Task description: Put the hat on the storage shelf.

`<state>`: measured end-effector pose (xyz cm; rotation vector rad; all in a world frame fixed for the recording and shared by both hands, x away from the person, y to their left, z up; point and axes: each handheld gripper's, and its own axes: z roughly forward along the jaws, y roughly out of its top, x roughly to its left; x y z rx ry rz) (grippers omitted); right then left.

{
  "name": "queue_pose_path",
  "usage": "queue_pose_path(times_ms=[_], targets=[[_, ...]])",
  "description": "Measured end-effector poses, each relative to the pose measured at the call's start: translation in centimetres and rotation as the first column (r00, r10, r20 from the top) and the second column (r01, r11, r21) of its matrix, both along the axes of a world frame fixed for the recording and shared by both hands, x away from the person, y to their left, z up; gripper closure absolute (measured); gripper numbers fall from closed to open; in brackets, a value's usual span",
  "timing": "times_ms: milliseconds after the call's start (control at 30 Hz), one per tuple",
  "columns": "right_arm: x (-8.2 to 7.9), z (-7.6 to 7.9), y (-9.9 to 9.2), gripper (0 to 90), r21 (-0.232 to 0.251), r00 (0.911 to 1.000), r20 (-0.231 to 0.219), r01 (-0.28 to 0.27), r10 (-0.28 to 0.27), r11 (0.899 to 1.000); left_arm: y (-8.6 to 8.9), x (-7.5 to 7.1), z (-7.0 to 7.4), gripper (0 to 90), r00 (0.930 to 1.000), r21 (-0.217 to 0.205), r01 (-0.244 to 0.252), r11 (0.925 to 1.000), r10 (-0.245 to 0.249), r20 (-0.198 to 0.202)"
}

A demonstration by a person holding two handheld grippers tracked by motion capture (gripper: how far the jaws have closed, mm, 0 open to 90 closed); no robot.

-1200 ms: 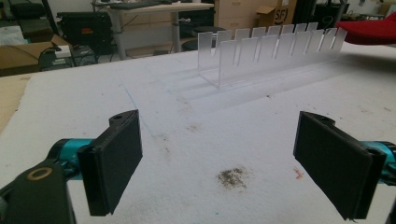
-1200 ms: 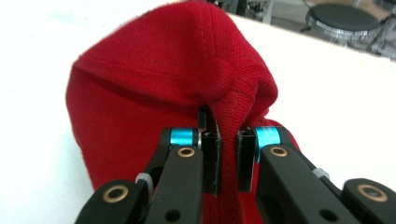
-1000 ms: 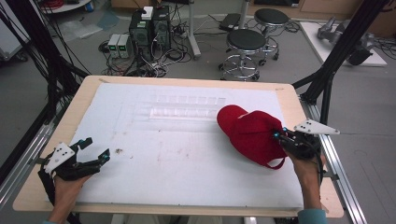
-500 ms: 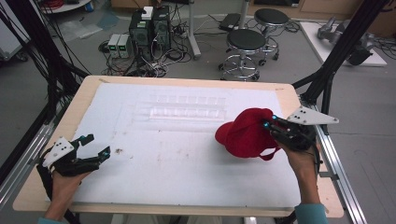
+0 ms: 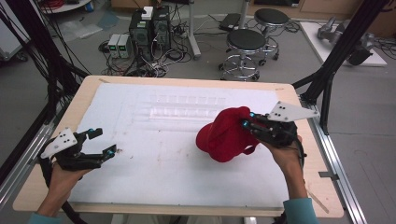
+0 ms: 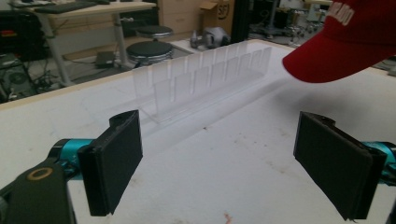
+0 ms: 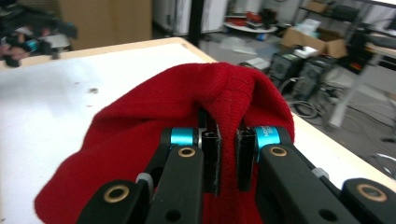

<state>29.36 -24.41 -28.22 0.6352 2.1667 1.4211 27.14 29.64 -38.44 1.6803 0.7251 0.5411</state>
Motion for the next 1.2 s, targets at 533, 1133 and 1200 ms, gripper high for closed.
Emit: queue_pose_path(times_ms=[533, 1133, 1200], targets=[[0.9, 0.0, 6.6, 85.3, -0.022, 0.9785, -0.023, -0.205, 0.205, 0.978, -4.2, 1.3, 4.9, 15.9, 0.9779, 0.002, 0.206, 0.9786, -0.206, -0.038], [1.6, -0.4, 12.1, 85.3, -0.053, 0.9373, -0.044, -0.348, 0.346, 0.936, -9.3, 2.3, 7.3, 15.5, 0.9444, -0.003, 0.320, 0.9476, -0.319, -0.080], [1.6, -0.5, 12.5, 85.3, -0.059, 0.9346, -0.045, -0.355, 0.353, 0.933, -9.8, 2.4, 7.4, 14.5, 0.9366, -0.019, 0.340, 0.9400, -0.341, -0.081]])
